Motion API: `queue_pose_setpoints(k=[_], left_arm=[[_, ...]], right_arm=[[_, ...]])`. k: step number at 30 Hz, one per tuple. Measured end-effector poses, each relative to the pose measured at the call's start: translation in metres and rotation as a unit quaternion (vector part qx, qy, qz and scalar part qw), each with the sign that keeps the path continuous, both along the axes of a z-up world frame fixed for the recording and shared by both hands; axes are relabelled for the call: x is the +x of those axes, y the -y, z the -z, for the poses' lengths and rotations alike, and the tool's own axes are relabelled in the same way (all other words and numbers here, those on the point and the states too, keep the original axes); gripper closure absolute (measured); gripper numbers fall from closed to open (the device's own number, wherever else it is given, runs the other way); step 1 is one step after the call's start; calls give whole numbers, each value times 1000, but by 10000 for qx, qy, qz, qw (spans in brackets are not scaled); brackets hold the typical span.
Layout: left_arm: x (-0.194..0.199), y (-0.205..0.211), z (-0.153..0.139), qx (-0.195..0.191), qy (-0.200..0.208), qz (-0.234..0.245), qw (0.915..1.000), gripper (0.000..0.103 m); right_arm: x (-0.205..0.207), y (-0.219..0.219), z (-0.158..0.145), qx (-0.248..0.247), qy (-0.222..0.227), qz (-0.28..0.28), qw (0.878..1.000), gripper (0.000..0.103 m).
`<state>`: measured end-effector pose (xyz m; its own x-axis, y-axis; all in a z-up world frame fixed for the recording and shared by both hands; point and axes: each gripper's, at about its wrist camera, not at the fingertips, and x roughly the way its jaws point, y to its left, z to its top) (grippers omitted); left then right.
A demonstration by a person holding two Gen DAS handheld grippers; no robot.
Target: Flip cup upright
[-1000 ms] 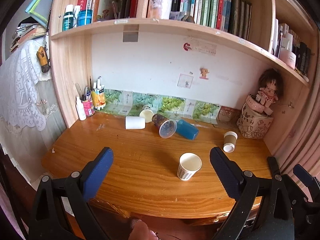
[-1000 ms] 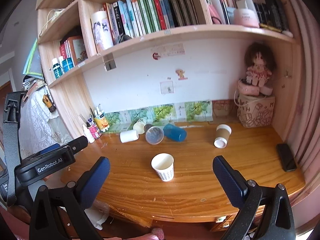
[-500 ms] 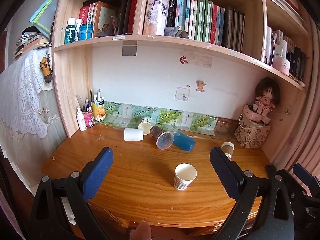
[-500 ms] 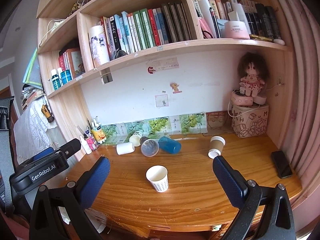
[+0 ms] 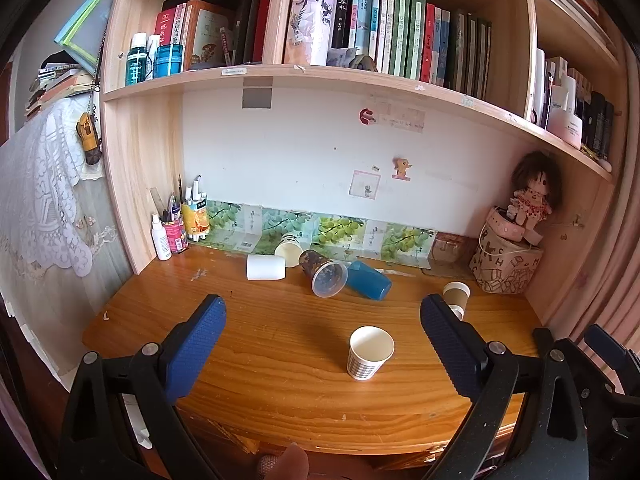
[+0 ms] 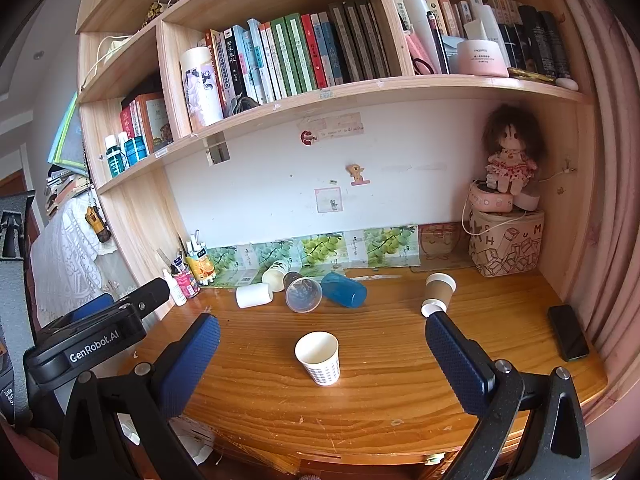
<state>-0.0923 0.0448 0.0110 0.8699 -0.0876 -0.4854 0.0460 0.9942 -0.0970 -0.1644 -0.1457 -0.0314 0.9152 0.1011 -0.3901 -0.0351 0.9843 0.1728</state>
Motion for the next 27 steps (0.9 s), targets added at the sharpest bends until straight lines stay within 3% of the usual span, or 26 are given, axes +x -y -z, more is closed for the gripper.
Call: queue_pose_setpoints(k=[27], left_arm=[[1,6,3,0,-96,-74,9999,4]], right_arm=[[5,1,5,60,-98,-4,9999,0]])
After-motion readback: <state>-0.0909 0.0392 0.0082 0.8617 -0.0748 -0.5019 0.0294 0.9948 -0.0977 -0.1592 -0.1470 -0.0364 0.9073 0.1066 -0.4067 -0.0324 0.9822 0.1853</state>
